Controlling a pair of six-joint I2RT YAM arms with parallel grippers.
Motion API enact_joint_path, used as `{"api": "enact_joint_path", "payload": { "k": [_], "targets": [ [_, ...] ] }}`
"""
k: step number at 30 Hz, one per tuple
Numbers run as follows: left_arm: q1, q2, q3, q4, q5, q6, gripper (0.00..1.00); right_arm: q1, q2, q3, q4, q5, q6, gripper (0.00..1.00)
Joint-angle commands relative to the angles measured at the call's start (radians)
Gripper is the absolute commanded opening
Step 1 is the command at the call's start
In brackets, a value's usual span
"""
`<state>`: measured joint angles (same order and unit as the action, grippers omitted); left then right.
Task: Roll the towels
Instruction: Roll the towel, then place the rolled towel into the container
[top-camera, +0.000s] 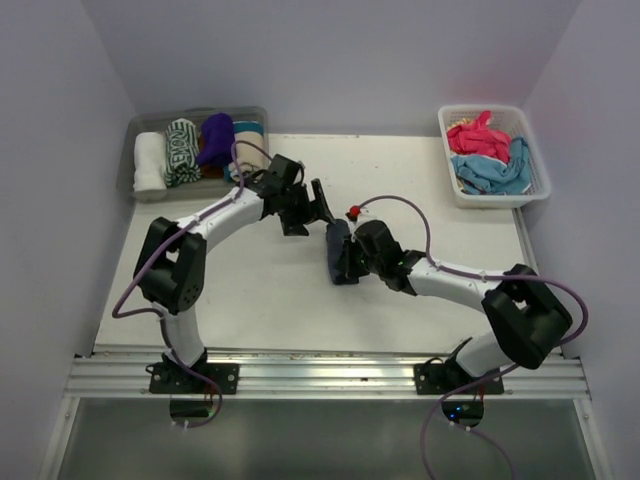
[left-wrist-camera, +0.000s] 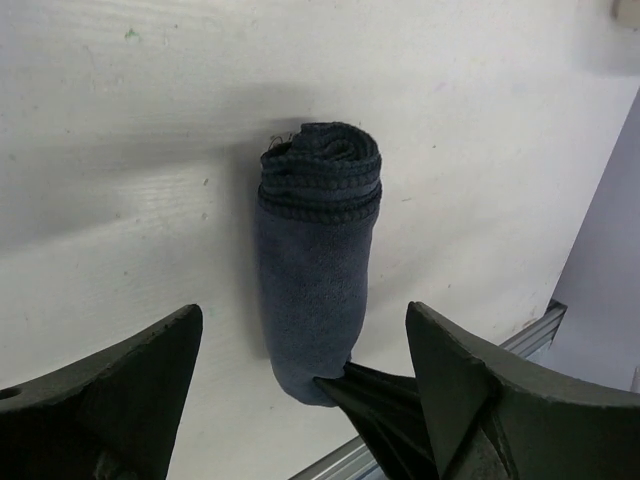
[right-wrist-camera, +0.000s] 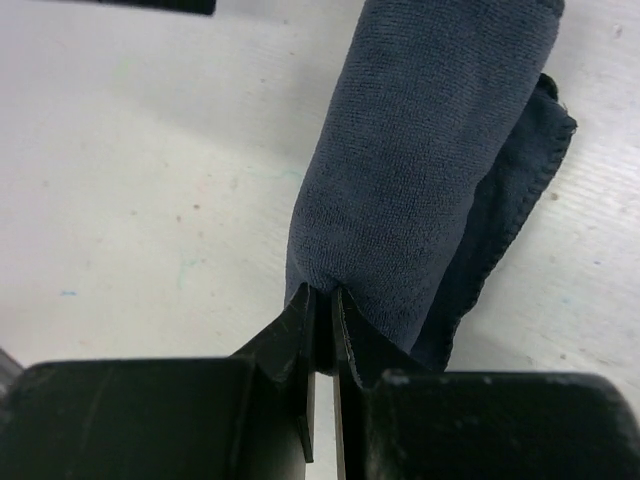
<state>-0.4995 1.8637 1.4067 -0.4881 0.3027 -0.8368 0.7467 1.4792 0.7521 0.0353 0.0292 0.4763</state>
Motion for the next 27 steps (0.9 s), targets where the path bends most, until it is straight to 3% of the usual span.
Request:
{"api": "enact_joint_path", "payload": {
  "k": [1,10,21,27],
  "targets": [
    [-0.002,-0.04,-0.046,-0.003,0.021,0.038,0.87,-0.017,0.001,-0.04,0.199,-0.164,0.137,0.0],
    [-0.019,-0.061,-0.184,0.077,0.085,0.039,0.89,-0.049,0.004,-0.201,0.468,-0.229,0.314,0.0],
    [-0.079,0.043,-0.098,0.095,0.15,0.053,0.89,-0.124,0.009,-0.361,0.695,-0.308,0.458,0.0],
    [-0.109,0.103,-0.035,0.046,0.13,0.064,0.88,-0.193,0.096,-0.415,0.859,-0.416,0.516,0.0]
  ]
}}
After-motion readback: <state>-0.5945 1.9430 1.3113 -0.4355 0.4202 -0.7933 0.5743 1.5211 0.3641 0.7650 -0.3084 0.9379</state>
